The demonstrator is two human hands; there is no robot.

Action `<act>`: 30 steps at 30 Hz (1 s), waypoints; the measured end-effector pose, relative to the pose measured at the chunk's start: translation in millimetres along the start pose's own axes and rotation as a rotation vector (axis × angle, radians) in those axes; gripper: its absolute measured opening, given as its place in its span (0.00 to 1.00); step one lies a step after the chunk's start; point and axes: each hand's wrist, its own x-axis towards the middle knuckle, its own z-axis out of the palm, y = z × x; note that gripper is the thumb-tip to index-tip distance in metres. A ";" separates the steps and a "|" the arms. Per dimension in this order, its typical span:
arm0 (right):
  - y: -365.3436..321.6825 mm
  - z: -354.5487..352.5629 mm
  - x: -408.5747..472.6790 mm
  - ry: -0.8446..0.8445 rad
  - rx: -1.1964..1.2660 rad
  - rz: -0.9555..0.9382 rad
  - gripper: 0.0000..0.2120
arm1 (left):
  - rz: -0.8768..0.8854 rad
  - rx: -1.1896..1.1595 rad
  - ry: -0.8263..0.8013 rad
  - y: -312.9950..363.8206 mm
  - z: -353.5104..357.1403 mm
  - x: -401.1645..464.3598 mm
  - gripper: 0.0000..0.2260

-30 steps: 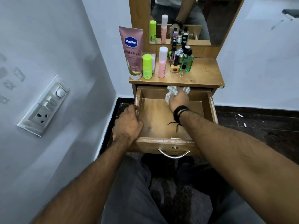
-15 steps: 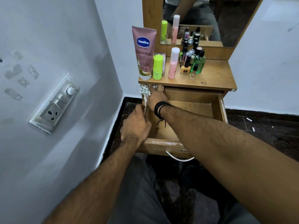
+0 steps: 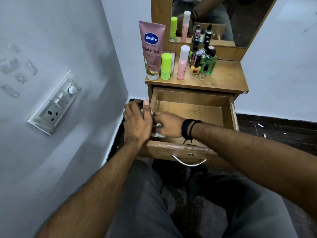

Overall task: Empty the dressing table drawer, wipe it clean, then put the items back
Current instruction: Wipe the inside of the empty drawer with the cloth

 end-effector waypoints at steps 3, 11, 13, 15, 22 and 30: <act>12.6 -13.8 30.0 0.203 -0.053 0.116 0.15 | -0.017 -0.013 -0.004 -0.5 0.1 1.3 0.35; 3.9 -14.2 55.9 0.279 -0.005 0.248 0.21 | -0.022 -0.057 0.027 -2.9 -1.6 3.7 0.27; -2.1 -6.4 32.0 0.242 0.001 0.176 0.20 | -0.064 -0.111 0.042 -3.0 -3.5 6.9 0.24; -6.4 1.2 6.6 0.156 0.030 0.099 0.19 | -0.139 -0.197 0.052 -4.1 -5.7 10.7 0.23; -30.6 4.7 -16.4 0.004 0.126 0.055 0.18 | -0.279 -0.397 0.057 -5.8 -14.9 16.8 0.27; -38.0 6.5 -50.5 0.098 0.020 -0.117 0.18 | -0.335 -0.432 0.002 -11.9 -24.6 11.3 0.33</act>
